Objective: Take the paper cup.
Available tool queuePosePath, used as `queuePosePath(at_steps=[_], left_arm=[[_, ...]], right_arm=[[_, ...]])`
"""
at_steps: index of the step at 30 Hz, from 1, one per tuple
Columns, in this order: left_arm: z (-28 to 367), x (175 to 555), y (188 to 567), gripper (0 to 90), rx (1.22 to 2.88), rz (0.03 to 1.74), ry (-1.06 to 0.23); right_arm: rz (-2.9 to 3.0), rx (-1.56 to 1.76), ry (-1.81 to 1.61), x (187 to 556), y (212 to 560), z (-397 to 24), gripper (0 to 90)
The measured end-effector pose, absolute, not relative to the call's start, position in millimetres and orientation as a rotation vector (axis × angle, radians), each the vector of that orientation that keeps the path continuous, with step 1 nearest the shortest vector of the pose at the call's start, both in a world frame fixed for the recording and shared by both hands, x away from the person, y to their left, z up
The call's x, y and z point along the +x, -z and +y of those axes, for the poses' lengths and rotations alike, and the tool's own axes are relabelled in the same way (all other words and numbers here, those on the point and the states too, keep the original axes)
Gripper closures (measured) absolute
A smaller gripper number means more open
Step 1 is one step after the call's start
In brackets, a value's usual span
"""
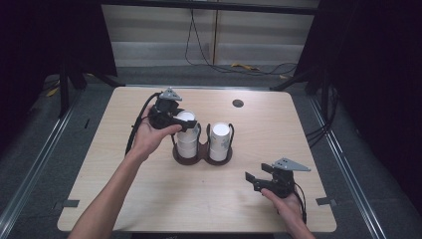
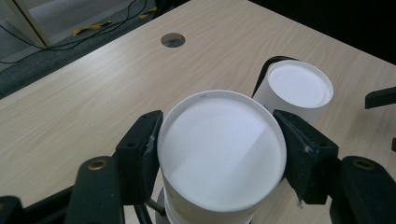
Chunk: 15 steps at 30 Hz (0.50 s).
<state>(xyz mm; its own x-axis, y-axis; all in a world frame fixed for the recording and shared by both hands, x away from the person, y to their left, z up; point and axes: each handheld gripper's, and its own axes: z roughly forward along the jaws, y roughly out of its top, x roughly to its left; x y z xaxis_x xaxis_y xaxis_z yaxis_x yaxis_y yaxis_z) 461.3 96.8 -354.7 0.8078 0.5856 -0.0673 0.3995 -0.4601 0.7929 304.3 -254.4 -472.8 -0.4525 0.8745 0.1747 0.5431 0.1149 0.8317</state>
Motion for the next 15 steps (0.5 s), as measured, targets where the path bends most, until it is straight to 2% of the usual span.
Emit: queuePosePath(at_steps=[15], left_arm=[[95.7,464.3,341.2,36.0,2.161,0.725,-0.238]], right_arm=[[2.044,1.381,-1.271,304.2,472.9,-253.9,23.7]])
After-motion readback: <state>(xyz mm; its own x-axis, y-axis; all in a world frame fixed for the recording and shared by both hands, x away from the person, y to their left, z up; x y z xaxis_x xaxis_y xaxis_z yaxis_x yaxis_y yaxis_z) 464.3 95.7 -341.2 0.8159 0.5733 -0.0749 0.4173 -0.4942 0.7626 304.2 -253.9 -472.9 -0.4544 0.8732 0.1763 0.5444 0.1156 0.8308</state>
